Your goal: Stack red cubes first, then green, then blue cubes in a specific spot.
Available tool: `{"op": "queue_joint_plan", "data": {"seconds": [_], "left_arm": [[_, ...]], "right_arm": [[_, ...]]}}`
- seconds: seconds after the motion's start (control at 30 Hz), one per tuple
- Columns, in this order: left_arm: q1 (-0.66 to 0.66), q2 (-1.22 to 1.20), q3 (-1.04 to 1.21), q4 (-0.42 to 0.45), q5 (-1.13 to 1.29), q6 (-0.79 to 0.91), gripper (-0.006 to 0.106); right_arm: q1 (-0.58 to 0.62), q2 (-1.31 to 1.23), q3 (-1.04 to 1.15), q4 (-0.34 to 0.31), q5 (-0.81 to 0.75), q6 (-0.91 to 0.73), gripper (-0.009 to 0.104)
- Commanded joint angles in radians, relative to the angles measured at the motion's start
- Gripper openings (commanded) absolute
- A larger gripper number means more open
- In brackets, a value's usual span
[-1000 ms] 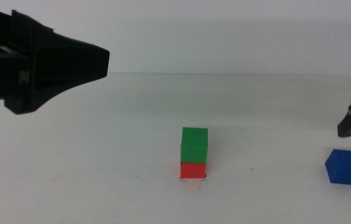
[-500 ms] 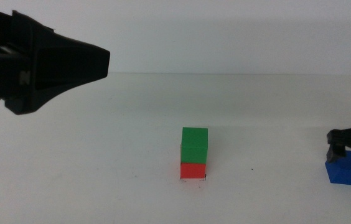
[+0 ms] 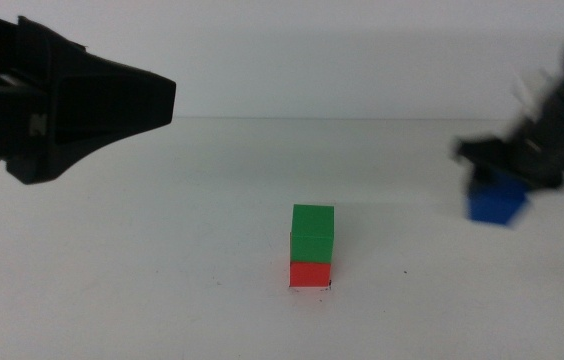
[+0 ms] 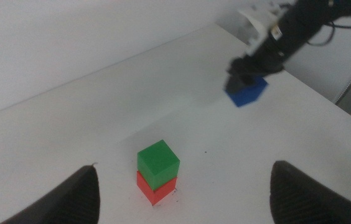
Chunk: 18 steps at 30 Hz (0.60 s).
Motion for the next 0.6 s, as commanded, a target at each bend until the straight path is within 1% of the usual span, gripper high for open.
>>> {"op": "queue_joint_plan", "data": {"seconds": [0.0, 0.1, 0.13, 0.17, 0.27, 0.33, 0.43, 0.57], "left_arm": [[0.001, -0.001, 0.004, -0.002, -0.015, -0.004, 0.094], [0.001, -0.001, 0.004, -0.002, -0.015, -0.004, 0.094], [0.001, -0.001, 0.004, -0.002, -0.015, -0.004, 0.094], [0.001, -0.001, 0.004, -0.002, -0.015, -0.004, 0.094], [0.001, -0.001, 0.004, -0.002, -0.015, -0.004, 0.094], [0.001, -0.001, 0.004, -0.002, -0.015, -0.004, 0.094], [0.001, -0.001, 0.004, -0.002, -0.015, -0.004, 0.094], [0.001, -0.001, 0.004, -0.002, -0.015, -0.004, 0.094]], "right_arm": [[0.125, -0.001, -0.116, -0.058, 0.112, 0.144, 0.001], [0.295, 0.047, -0.242, -0.170, 0.189, 0.256, 0.001], [0.333, 0.064, -0.269, -0.194, 0.209, 0.294, 0.001], [0.374, 0.084, -0.298, -0.203, 0.223, 0.320, 0.001], [0.455, 0.140, -0.357, -0.204, 0.225, 0.388, 0.001], [0.490, 0.167, -0.382, -0.225, 0.232, 0.442, 0.001], [0.525, 0.194, -0.405, -0.228, 0.234, 0.495, 0.001], [0.536, 0.215, -0.415, -0.225, 0.205, 0.523, 0.001]]}}
